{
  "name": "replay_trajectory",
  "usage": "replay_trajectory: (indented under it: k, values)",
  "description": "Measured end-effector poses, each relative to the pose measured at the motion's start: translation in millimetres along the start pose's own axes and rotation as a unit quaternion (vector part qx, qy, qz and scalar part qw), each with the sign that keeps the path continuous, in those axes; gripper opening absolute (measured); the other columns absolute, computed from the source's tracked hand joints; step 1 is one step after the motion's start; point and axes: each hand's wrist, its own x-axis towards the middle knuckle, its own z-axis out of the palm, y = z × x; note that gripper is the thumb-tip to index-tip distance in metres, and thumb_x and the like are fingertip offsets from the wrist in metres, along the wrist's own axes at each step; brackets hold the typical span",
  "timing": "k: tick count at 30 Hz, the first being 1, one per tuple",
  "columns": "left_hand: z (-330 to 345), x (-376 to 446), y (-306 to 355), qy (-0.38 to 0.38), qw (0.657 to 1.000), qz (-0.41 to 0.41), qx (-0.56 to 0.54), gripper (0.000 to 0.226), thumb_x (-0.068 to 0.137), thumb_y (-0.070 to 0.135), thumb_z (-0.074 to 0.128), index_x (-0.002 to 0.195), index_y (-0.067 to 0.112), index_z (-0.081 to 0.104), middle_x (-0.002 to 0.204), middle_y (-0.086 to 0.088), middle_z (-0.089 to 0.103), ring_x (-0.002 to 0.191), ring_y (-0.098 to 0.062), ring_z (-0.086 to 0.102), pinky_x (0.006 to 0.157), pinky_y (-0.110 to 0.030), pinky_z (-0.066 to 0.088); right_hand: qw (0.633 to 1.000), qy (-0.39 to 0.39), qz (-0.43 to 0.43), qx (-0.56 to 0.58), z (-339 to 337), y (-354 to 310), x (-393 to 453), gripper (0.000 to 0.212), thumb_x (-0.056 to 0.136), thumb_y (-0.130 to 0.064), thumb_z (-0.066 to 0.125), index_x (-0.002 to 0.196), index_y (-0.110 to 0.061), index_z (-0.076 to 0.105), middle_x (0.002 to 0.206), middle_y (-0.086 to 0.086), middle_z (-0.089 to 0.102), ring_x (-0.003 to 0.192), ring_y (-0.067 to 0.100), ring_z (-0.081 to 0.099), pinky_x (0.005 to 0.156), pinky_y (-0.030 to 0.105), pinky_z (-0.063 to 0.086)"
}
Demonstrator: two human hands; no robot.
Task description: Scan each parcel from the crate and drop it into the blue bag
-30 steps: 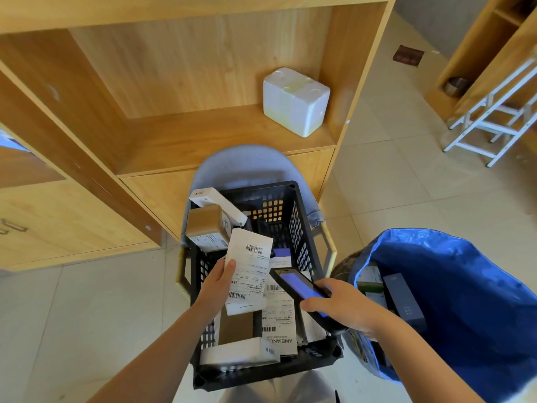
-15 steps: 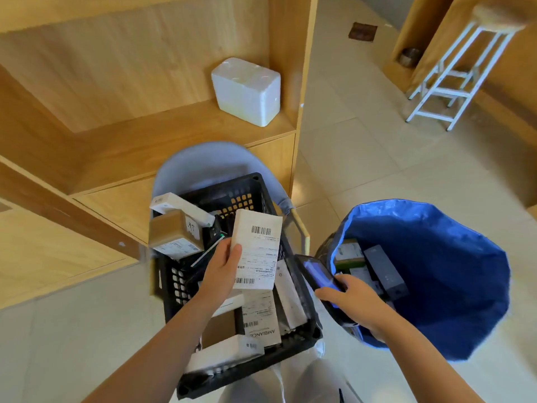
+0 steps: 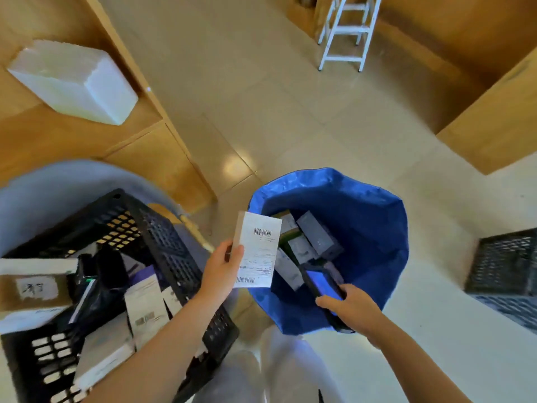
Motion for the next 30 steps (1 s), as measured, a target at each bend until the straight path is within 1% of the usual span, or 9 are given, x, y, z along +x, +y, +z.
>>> replay_trajectory:
  k: [5, 8, 11, 15, 18, 22, 26, 29, 30]
  values:
    - [76.8, 51.3, -21.2, -0.043, 0.996, -0.053, 0.064, 0.012, 0.098, 0.036, 0.052, 0.106, 0.032, 0.06, 0.093, 0.012, 0.07, 0.086, -0.008, 0.067, 0.068, -0.028, 0.052, 0.999, 0.009, 0.038, 0.001, -29.4, 27.8, 67.5, 0.063, 0.071, -0.059, 0.073, 0.116, -0.016, 0.058, 0.107, 0.001, 0.063, 0.093, 0.018, 0.062, 0.075, 0.031, 0.051]
    - [113.1, 84.3, -48.8, -0.042, 0.991, -0.076, 0.098, 0.008, 0.095, 0.028, 0.052, 0.097, 0.024, 0.059, 0.092, 0.007, 0.07, 0.084, -0.011, 0.066, 0.062, -0.028, 0.051, 0.997, 0.006, 0.066, 0.033, -32.9, 37.6, 113.8, 0.056, 0.075, -0.055, 0.074, 0.111, -0.015, 0.059, 0.104, 0.002, 0.064, 0.089, 0.016, 0.062, 0.067, 0.027, 0.046]
    - [144.6, 125.6, -97.3, -0.043, 0.984, -0.108, 0.133, 0.015, 0.095, 0.024, 0.05, 0.1, 0.013, 0.059, 0.093, -0.002, 0.068, 0.082, -0.02, 0.067, 0.052, -0.034, 0.053, 0.993, -0.005, 0.091, 0.075, -22.2, 48.1, 167.4, 0.052, 0.078, -0.054, 0.073, 0.109, -0.015, 0.059, 0.102, 0.002, 0.063, 0.089, 0.018, 0.062, 0.066, 0.028, 0.046]
    - [188.1, 183.7, -183.9, -0.081, 0.955, -0.184, 0.216, 0.028, 0.097, 0.033, 0.044, 0.108, 0.012, 0.059, 0.108, -0.009, 0.066, 0.093, -0.027, 0.065, 0.078, -0.042, 0.056, 0.988, -0.005, 0.111, 0.109, 1.0, 61.2, 245.5, 0.043, 0.08, -0.051, 0.071, 0.101, -0.015, 0.06, 0.097, 0.001, 0.063, 0.083, 0.016, 0.059, 0.067, 0.029, 0.046]
    - [219.8, 218.1, -227.6, -0.096, 0.941, -0.229, 0.232, 0.034, 0.101, 0.031, 0.042, 0.118, 0.007, 0.058, 0.118, -0.015, 0.064, 0.103, -0.032, 0.063, 0.08, -0.037, 0.051, 0.985, -0.018, 0.12, 0.122, 18.8, 70.9, 300.7, 0.032, 0.085, -0.046, 0.07, 0.086, -0.018, 0.056, 0.09, -0.001, 0.059, 0.077, 0.01, 0.053, 0.068, 0.028, 0.044]
    - [258.9, 260.9, -272.4, -0.105, 0.928, -0.261, 0.244, 0.032, 0.105, 0.028, 0.037, 0.118, 0.008, 0.057, 0.117, -0.015, 0.065, 0.093, -0.028, 0.063, 0.075, -0.033, 0.048, 0.985, -0.006, 0.13, 0.109, 41.5, 90.9, 368.0, 0.033, 0.087, -0.047, 0.069, 0.078, -0.021, 0.051, 0.08, -0.006, 0.053, 0.071, 0.007, 0.049, 0.067, 0.028, 0.043]
    - [288.9, 296.5, -320.2, -0.12, 0.93, -0.25, 0.241, 0.029, 0.106, 0.023, 0.035, 0.126, 0.015, 0.053, 0.114, -0.011, 0.063, 0.078, -0.019, 0.057, 0.068, -0.029, 0.044, 0.984, 0.0, 0.128, 0.124, 61.8, 111.8, 426.6, 0.03, 0.084, -0.044, 0.072, 0.087, -0.015, 0.065, 0.087, 0.001, 0.067, 0.078, 0.014, 0.06, 0.071, 0.03, 0.048]
    - [299.2, 306.8, -336.7, -0.141, 0.929, -0.248, 0.237, 0.021, 0.105, 0.02, 0.036, 0.109, 0.016, 0.057, 0.113, -0.01, 0.064, 0.085, -0.02, 0.061, 0.075, -0.031, 0.053, 0.985, 0.003, 0.115, 0.127, 66.7, 119.4, 444.5, 0.024, 0.087, -0.04, 0.072, 0.081, -0.024, 0.055, 0.085, -0.006, 0.06, 0.077, 0.008, 0.055, 0.068, 0.025, 0.046]
    - [300.5, 307.7, -337.2, -0.147, 0.927, -0.245, 0.242, 0.02, 0.105, 0.019, 0.037, 0.107, 0.014, 0.056, 0.11, -0.008, 0.063, 0.081, -0.019, 0.06, 0.069, -0.03, 0.053, 0.986, 0.006, 0.111, 0.126, 65.9, 119.2, 446.1, 0.025, 0.087, -0.039, 0.071, 0.08, -0.025, 0.053, 0.085, -0.007, 0.057, 0.075, 0.006, 0.052, 0.066, 0.024, 0.045]
